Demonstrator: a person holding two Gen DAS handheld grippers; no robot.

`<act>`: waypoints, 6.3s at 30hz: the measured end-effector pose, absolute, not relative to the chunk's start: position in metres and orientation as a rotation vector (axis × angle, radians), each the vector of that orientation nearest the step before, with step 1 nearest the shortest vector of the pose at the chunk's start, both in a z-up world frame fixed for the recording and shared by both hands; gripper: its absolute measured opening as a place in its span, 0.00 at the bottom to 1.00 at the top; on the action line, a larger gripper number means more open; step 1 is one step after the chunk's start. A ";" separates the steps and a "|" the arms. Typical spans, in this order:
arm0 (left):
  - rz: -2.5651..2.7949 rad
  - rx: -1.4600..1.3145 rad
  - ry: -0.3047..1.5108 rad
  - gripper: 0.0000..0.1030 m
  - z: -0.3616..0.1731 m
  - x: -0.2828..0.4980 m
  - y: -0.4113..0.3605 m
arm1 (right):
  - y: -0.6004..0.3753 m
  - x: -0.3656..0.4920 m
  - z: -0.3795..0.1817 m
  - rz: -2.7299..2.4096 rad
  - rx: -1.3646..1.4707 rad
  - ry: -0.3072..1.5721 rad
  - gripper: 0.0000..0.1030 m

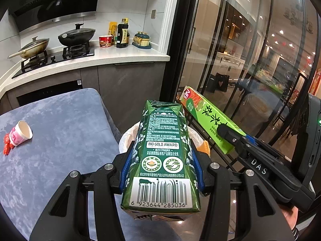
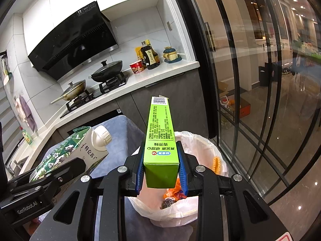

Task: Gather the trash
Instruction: 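Carry the green carton and green box over the trash bin, then open both tools to drop the carton and box into the bin, then move both tools back toward the pink cup and red bag on the table, then grasp the red plastic bag with the left tool while the right grasps the pink cup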

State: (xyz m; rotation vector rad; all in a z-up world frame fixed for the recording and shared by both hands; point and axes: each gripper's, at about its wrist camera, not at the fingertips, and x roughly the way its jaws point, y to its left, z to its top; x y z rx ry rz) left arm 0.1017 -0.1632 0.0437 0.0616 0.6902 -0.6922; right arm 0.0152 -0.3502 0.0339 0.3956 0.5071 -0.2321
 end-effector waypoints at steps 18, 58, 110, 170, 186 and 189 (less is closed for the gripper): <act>-0.686 0.103 0.748 0.46 0.024 0.113 -0.191 | -0.361 0.028 0.010 -0.240 0.426 0.558 0.27; -0.608 0.060 0.787 0.76 0.005 0.145 -0.186 | -0.360 0.049 0.008 -0.273 0.401 0.559 0.47; -0.093 -0.137 0.749 0.87 -0.002 0.229 0.183 | -0.031 0.196 -0.006 0.165 0.163 0.683 0.64; -0.134 -0.243 0.854 0.88 -0.082 0.362 0.243 | 0.061 0.363 -0.072 0.161 0.087 0.792 0.29; -0.174 -0.136 0.881 0.42 -0.092 0.369 0.196 | 0.024 0.335 -0.064 0.164 0.131 0.783 0.08; -0.180 -0.122 0.866 0.42 -0.085 0.361 0.188 | 0.018 0.327 -0.058 0.164 0.135 0.772 0.08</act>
